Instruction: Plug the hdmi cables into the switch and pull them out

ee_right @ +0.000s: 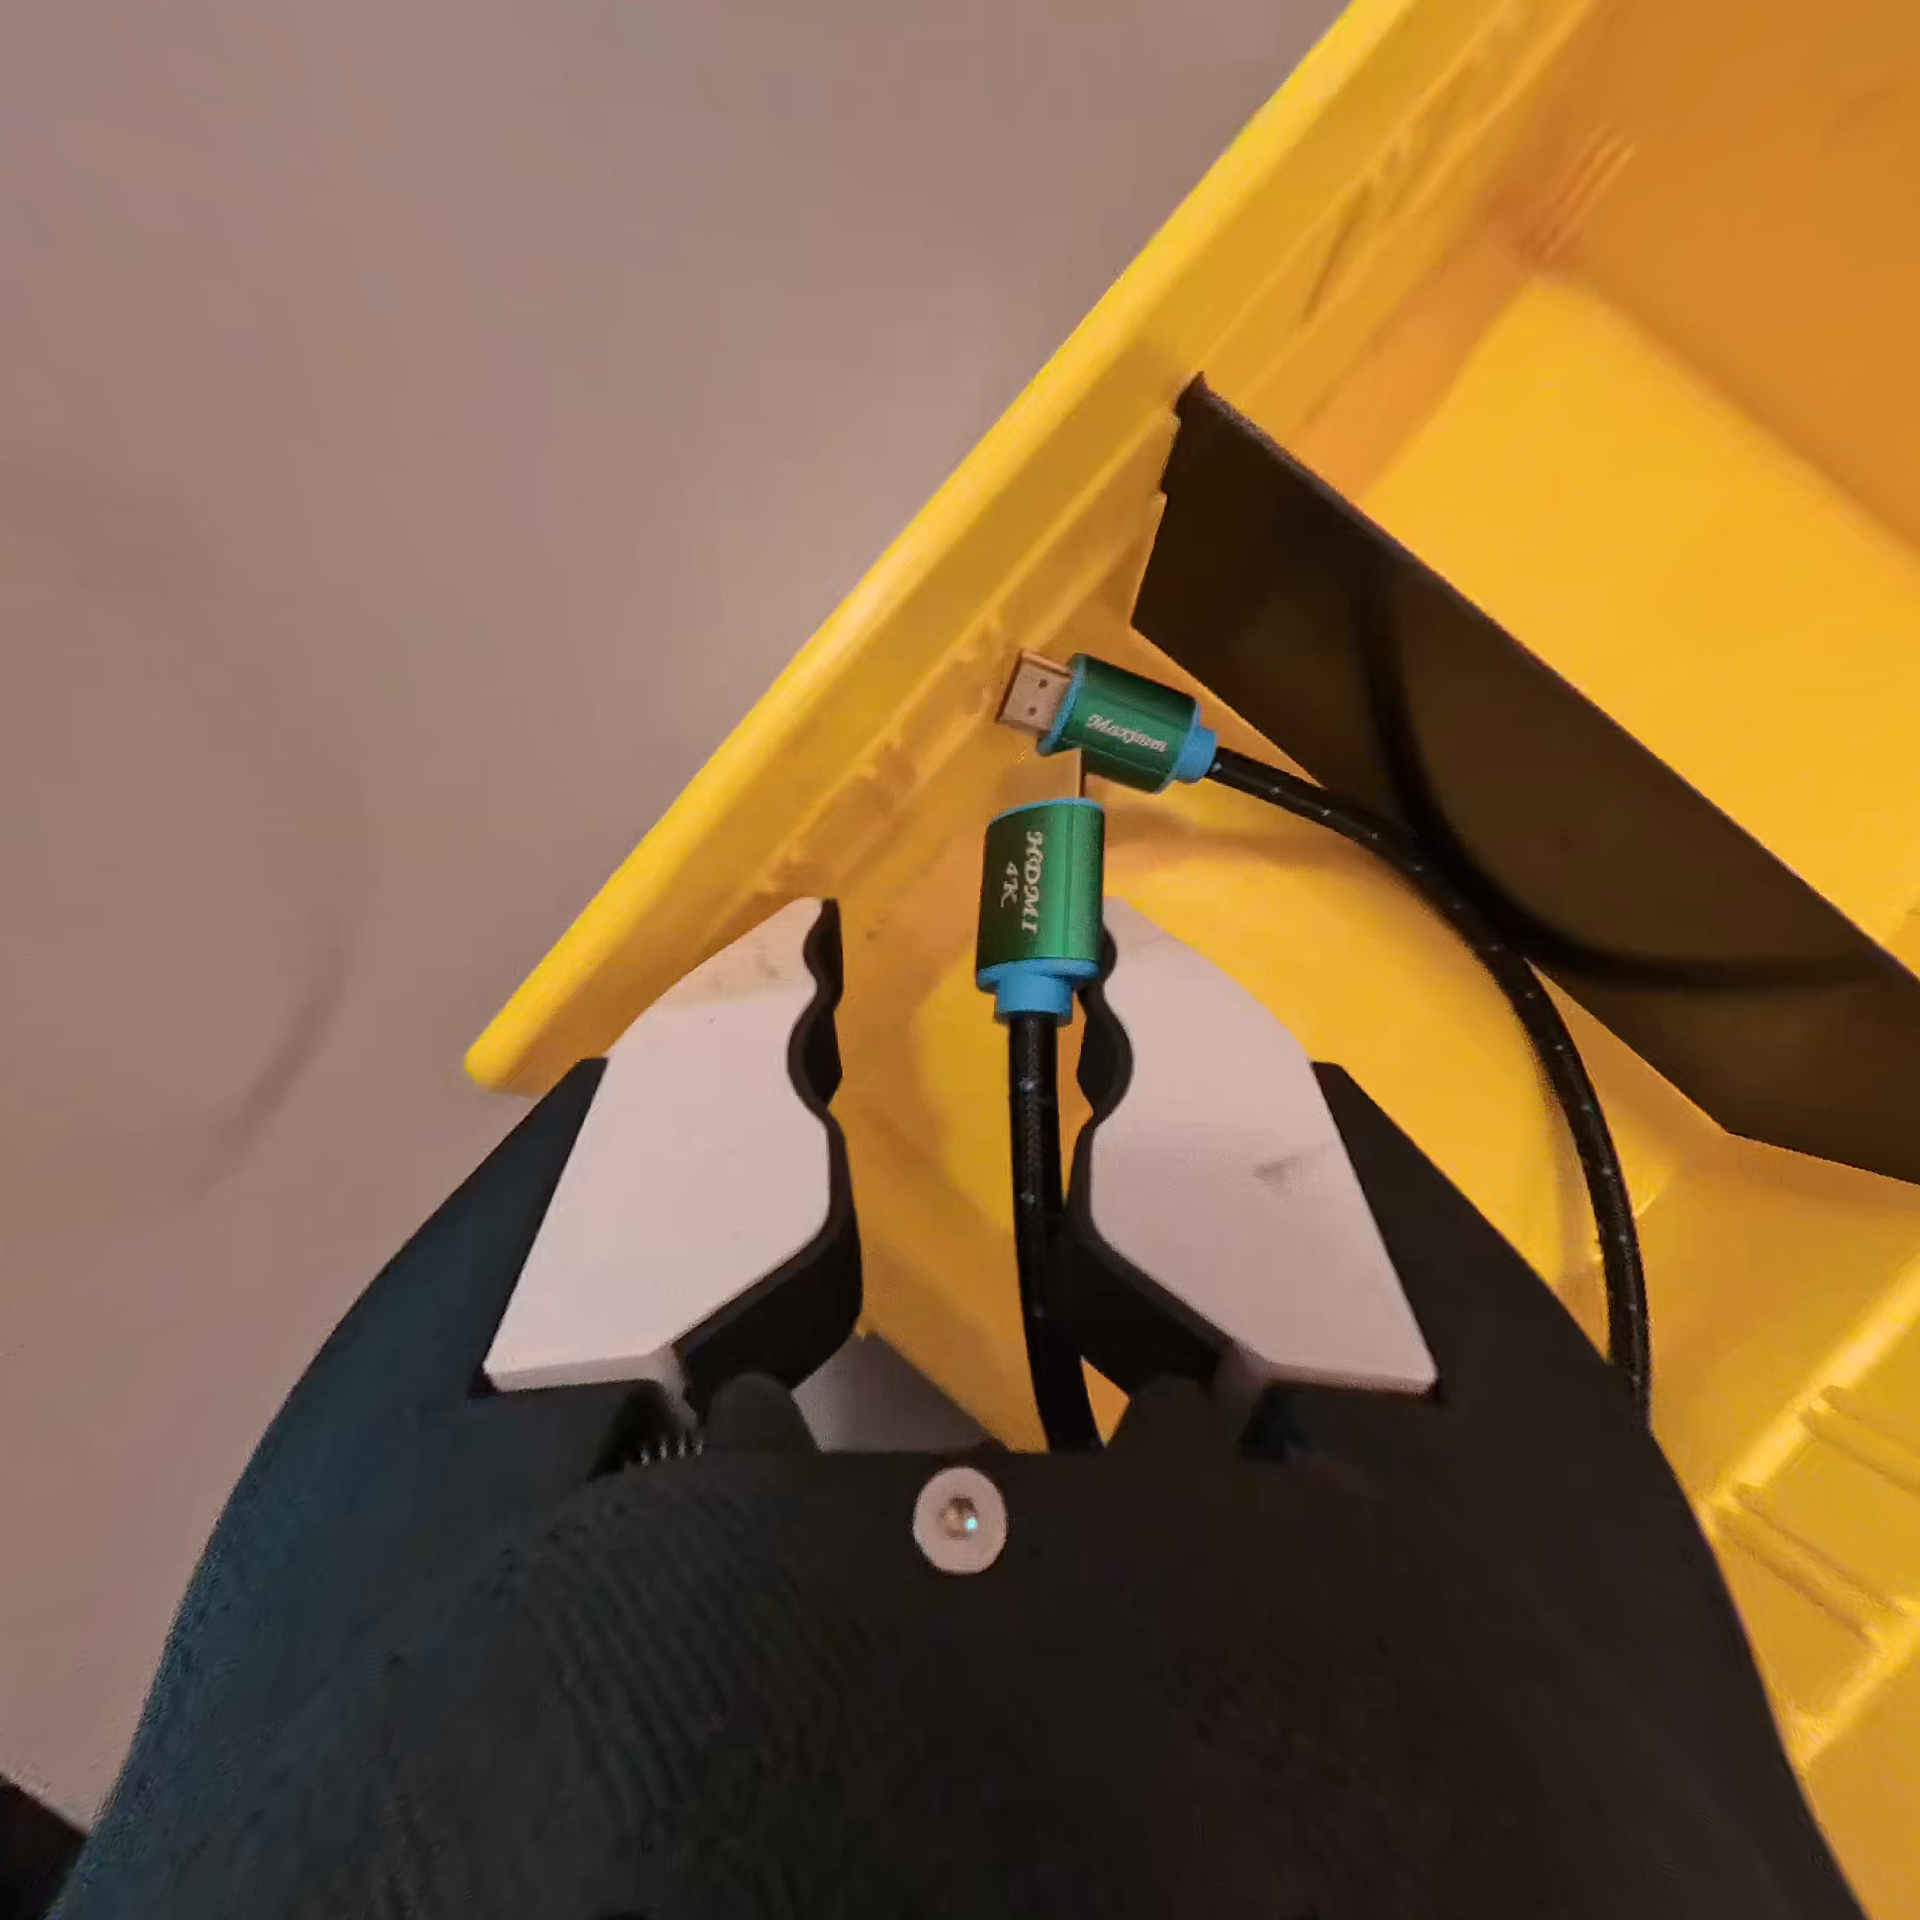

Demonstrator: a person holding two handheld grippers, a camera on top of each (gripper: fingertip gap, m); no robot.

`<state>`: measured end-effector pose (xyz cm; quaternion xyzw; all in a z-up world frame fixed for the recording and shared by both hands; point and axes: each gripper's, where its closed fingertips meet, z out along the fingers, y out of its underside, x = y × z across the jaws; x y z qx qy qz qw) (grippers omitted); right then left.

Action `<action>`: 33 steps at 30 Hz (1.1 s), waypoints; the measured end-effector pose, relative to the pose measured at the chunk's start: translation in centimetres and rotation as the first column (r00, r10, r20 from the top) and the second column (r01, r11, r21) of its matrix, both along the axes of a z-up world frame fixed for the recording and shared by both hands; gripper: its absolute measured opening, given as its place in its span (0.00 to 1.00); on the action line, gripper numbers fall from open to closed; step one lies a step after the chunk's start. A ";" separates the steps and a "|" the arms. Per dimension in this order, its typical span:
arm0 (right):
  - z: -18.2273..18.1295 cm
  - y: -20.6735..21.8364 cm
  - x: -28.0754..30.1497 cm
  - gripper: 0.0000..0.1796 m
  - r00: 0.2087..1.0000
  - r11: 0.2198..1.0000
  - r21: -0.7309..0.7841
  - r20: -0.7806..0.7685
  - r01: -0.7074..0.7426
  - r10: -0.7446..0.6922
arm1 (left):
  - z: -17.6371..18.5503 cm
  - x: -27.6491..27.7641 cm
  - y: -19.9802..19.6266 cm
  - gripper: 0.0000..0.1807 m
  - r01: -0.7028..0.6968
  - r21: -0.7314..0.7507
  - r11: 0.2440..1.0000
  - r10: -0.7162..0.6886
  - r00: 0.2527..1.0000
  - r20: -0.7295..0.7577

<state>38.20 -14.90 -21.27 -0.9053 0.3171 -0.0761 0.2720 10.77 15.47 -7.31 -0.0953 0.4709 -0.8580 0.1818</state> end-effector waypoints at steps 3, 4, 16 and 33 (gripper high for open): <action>1.9 -0.2 -0.6 0.31 0.999 0.999 0.034 0.031 -0.022 0.021 | 0.0 -0.1 0.1 0.11 -0.001 -0.004 1.000 0.001 1.000 0.001; 2.7 -0.3 -1.0 0.35 0.999 0.997 0.064 0.031 -0.032 0.030 | 0.0 -0.1 0.1 0.11 -0.001 -0.003 1.000 0.001 1.000 0.003; 16.7 11.4 -23.2 0.42 0.716 0.499 0.534 0.625 -0.682 0.310 | -1.6 -0.1 -2.9 0.12 0.019 0.188 0.982 -0.019 1.000 -0.003; 9.3 16.8 -24.1 0.28 0.765 0.509 0.572 0.461 -0.643 0.449 | -4.1 -1.2 -7.7 0.12 0.097 0.423 0.901 -0.117 0.993 0.023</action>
